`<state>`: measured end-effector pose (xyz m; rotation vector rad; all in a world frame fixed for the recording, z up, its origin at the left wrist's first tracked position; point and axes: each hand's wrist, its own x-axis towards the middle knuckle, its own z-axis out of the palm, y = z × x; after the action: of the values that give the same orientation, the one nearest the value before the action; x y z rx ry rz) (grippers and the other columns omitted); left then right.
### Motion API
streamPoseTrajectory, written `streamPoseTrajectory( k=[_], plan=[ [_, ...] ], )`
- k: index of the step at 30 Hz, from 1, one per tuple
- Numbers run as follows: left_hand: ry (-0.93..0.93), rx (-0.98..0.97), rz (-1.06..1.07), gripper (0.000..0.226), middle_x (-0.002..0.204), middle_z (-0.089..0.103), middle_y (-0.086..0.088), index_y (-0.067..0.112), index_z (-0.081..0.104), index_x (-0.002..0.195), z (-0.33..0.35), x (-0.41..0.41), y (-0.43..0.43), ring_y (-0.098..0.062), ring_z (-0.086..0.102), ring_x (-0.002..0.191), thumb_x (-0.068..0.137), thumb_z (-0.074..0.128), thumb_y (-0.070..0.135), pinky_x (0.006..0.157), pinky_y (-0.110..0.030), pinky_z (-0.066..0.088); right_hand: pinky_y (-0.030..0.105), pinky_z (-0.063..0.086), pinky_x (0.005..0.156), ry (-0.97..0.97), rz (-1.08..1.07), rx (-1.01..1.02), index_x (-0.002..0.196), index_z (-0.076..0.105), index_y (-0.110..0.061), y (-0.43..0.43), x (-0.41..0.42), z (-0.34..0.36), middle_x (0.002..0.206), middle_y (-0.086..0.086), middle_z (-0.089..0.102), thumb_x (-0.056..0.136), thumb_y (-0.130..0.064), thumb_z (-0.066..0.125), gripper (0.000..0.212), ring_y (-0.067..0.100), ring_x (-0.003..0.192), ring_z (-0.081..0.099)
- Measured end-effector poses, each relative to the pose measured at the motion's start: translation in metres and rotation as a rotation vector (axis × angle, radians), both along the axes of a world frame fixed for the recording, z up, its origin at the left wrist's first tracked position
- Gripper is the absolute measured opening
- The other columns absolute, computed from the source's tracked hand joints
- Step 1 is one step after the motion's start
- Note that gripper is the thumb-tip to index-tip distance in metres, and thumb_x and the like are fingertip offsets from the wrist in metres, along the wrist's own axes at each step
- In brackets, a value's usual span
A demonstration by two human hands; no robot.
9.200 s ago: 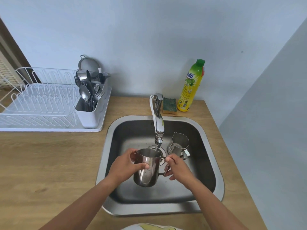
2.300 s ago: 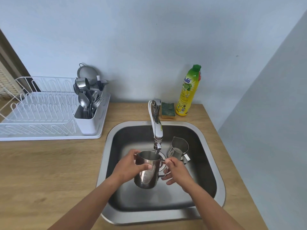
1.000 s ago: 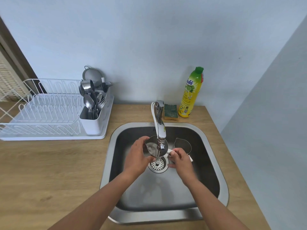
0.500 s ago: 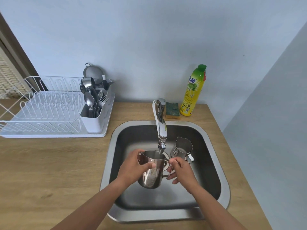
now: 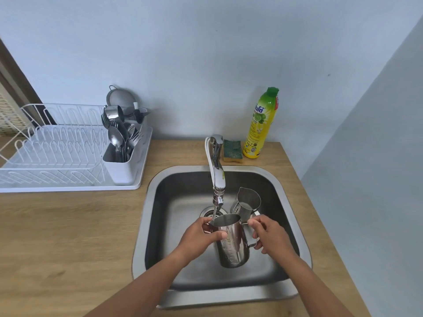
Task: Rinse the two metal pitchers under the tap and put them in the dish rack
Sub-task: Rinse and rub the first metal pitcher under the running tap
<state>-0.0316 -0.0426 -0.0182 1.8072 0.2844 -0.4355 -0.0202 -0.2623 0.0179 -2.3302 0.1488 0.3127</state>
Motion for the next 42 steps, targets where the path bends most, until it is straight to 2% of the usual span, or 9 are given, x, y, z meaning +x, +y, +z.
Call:
streamPoseTrajectory(
  k=[5,12,19,23,26,28,32,37,42],
  plan=[
    [-0.021,0.02,-0.008,0.053,0.099,0.073,0.004,0.032,0.058,0.103,0.001,0.001,0.001,-0.013,0.069,0.094,0.061,0.089,0.034,0.096,-0.041,0.054,0.03,0.058,0.055,0.003,-0.013,0.026,0.085,0.059,-0.035,0.001,-0.001,-0.002,0.075,-0.003,0.068,0.096,-0.04,0.053,0.013,0.014,0.058,0.07],
    [-0.053,0.151,0.012,0.063,0.092,0.071,0.009,0.036,0.058,0.103,0.007,-0.002,0.026,-0.008,0.068,0.09,0.051,0.086,0.056,0.088,-0.035,0.056,0.033,0.055,0.051,0.062,-0.022,0.151,0.084,0.059,-0.033,0.025,-0.002,-0.012,0.072,0.001,0.067,0.097,-0.036,0.052,0.015,0.02,0.055,0.071],
    [-0.069,0.193,0.012,0.058,0.095,0.068,0.01,0.03,0.056,0.112,0.014,-0.004,0.043,-0.005,0.065,0.09,0.066,0.088,0.043,0.077,-0.021,0.049,0.027,0.048,0.043,0.101,-0.005,0.183,0.094,0.062,-0.023,0.045,0.001,-0.014,0.07,0.001,0.065,0.098,-0.032,0.05,0.015,0.02,0.051,0.068],
    [-0.033,0.205,0.023,0.073,0.098,0.069,0.005,0.028,0.053,0.116,0.008,-0.004,0.043,-0.01,0.067,0.092,0.056,0.093,0.036,0.083,-0.028,0.052,0.032,0.052,0.051,0.082,-0.002,0.174,0.084,0.061,-0.032,0.047,0.007,-0.017,0.075,-0.002,0.065,0.095,-0.033,0.054,0.013,0.017,0.058,0.065],
    [-0.018,0.195,0.028,0.081,0.099,0.07,0.004,0.029,0.054,0.115,0.002,-0.001,0.039,-0.012,0.07,0.09,0.045,0.094,0.037,0.091,-0.037,0.056,0.041,0.056,0.068,0.02,0.018,0.107,0.084,0.064,-0.032,0.047,0.011,-0.009,0.079,-0.008,0.066,0.093,-0.035,0.058,0.011,0.019,0.073,0.066],
    [-0.017,0.156,0.016,0.082,0.1,0.072,0.004,0.03,0.056,0.116,-0.001,0.001,0.034,-0.012,0.072,0.09,0.043,0.093,0.033,0.092,-0.04,0.056,0.038,0.054,0.077,-0.038,0.037,0.023,0.091,0.066,-0.027,0.046,0.014,0.002,0.087,-0.008,0.066,0.093,-0.035,0.058,0.011,0.016,0.083,0.064],
    [-0.055,0.098,-0.011,0.078,0.103,0.073,0.009,0.028,0.059,0.123,-0.001,0.006,0.018,-0.012,0.071,0.096,0.054,0.092,0.018,0.096,-0.039,0.055,0.027,0.048,0.077,-0.12,0.035,-0.077,0.103,0.067,-0.023,0.042,0.018,0.015,0.1,-0.009,0.056,0.093,-0.035,0.06,0.017,0.013,0.09,0.06],
    [-0.204,0.146,0.015,0.071,0.106,0.066,0.015,0.037,0.057,0.114,0.01,0.021,0.006,-0.012,0.063,0.101,0.059,0.089,0.007,0.086,-0.022,0.051,0.016,0.043,0.065,-0.151,-0.014,-0.006,0.099,0.066,-0.019,0.035,0.023,0.016,0.099,-0.005,0.056,0.094,-0.025,0.061,0.01,0.01,0.085,0.057],
    [-0.316,0.364,-0.025,0.081,0.124,0.05,0.014,0.037,0.05,0.133,0.025,0.029,0.018,-0.008,0.052,0.111,0.063,0.089,0.024,0.098,-0.032,0.047,0.041,0.062,0.074,-0.054,-0.111,0.294,0.094,0.065,-0.014,0.038,0.025,-0.003,0.097,0.011,0.066,0.094,-0.018,0.059,0.007,0.023,0.087,0.066]
  ],
)
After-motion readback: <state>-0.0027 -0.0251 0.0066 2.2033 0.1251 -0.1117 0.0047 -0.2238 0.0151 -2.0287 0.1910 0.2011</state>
